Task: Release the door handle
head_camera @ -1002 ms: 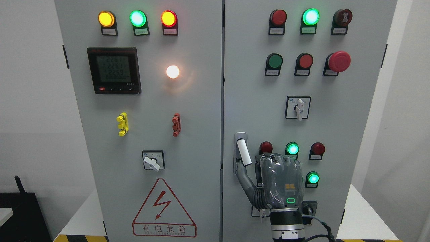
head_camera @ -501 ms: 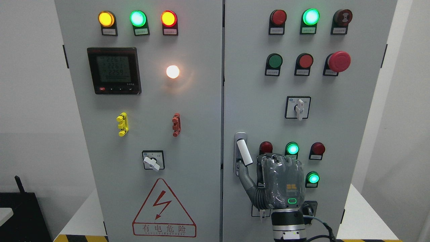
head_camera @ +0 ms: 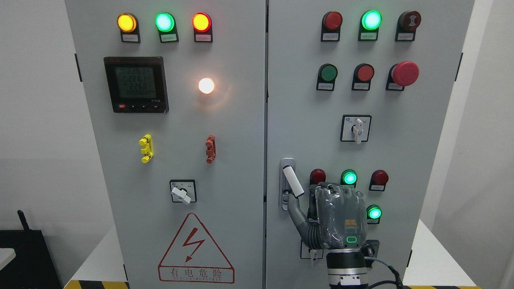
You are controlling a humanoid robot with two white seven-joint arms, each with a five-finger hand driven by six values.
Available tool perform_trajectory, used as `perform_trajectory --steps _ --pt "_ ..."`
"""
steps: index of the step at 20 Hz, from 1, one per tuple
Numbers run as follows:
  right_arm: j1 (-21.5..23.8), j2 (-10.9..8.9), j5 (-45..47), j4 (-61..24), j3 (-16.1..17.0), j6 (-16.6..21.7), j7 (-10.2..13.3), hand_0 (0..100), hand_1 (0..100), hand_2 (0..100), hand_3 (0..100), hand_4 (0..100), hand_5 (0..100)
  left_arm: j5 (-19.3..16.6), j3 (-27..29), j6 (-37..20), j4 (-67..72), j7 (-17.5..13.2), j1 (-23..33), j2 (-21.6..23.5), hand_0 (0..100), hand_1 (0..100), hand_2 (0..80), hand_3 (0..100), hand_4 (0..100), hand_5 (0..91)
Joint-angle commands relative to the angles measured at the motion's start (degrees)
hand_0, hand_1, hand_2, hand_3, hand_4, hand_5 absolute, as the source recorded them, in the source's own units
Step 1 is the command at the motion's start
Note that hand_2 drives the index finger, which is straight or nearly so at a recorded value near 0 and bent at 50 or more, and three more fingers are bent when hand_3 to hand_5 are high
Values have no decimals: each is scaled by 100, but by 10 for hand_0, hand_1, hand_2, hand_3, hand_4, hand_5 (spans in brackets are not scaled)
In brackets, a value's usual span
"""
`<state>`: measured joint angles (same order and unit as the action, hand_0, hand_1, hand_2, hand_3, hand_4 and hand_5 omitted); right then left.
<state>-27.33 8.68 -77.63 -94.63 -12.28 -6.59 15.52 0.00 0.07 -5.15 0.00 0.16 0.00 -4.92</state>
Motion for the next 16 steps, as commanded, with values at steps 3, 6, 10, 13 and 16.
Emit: perform_trajectory --steps 3,6,10,13,16 --pt "-18 2 2 -3 50 9 4 549 426 1000 1000 1000 972 -167 186 5 132 1 -97 0 120 389 0 0 0 0" --pt "-36 2 2 -3 50 9 4 552 423 1000 1000 1000 972 -167 186 5 141 1 -97 0 120 389 0 0 0 0" --pt "-36 2 11 -3 121 9 4 550 411 1000 1000 1000 972 -167 186 5 132 1 -88 0 120 389 0 0 0 0" --pt "-44 2 11 -21 129 9 4 551 409 1000 1000 1000 972 -167 186 5 141 10 -97 0 120 389 0 0 0 0" --pt "-44 2 11 -21 147 9 4 550 407 1000 1000 1000 972 -167 186 5 132 10 -97 0 120 389 0 0 0 0"
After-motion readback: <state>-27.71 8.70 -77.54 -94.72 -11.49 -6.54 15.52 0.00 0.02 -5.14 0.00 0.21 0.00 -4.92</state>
